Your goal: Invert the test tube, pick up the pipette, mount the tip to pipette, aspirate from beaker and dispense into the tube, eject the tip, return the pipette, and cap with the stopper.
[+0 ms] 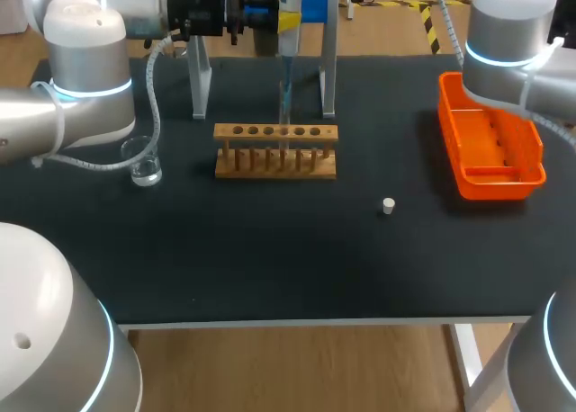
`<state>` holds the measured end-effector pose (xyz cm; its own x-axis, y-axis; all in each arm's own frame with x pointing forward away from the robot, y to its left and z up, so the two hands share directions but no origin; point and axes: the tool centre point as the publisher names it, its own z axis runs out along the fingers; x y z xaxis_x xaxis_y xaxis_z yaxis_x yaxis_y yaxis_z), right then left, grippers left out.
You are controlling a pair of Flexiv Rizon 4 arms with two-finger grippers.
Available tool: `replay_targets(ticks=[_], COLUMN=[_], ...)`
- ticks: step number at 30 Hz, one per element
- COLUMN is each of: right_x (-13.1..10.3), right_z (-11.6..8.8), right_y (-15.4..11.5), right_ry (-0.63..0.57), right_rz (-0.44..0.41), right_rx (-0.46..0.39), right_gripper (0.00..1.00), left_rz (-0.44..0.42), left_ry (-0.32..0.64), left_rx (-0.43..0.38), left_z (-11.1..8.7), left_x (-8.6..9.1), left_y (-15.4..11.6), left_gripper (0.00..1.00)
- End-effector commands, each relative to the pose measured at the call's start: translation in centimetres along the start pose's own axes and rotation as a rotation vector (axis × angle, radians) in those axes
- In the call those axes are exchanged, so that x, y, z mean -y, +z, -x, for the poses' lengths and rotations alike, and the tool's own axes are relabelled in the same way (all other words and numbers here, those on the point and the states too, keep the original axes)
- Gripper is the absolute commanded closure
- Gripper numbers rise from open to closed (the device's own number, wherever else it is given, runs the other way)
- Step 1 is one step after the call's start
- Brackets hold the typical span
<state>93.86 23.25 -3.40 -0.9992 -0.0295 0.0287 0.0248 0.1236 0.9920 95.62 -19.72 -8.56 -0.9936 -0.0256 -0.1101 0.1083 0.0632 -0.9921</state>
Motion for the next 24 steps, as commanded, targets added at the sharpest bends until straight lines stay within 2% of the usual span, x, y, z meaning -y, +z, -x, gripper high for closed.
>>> replay_targets(ticks=[1,12,14,15,16,20,24], right_x=[0.4,-3.7,-4.2,-4.4,-4.5,-4.7,-3.7], right_z=[0.0,-0.1,-0.2,-0.3,-0.4,-0.9,-1.2], right_y=[0.0,-1.3,-1.8,-2.1,-2.5,-4.6,-7.2], right_ry=[-0.002,-0.097,-0.112,-0.12,-0.125,-0.154,-0.156], right_rz=[-0.002,0.049,0.054,0.058,0.063,0.104,0.132], right_rx=[0.0,0.022,0.033,0.037,0.036,0.026,0.04], right_gripper=[1.0,1.0,0.52,0.08,0.0,0.0,0.0], left_rz=[-0.004,-0.004,-0.004,-0.004,-0.004,-0.004,-0.004], left_ry=[0.002,0.002,0.002,0.002,0.002,0.002,0.002], left_rx=[0.0,0.0,0.0,0.0,0.0,0.0,0.0], left_z=[0.2,0.2,0.2,0.2,0.2,0.2,0.2], left_x=[0.6,0.6,0.6,0.6,0.6,0.6,0.6], left_y=[0.0,0.0,0.0,0.0,0.0,0.0,0.0], left_gripper=[1.0,1.0,1.0,1.0,1.0,1.0,1.0])
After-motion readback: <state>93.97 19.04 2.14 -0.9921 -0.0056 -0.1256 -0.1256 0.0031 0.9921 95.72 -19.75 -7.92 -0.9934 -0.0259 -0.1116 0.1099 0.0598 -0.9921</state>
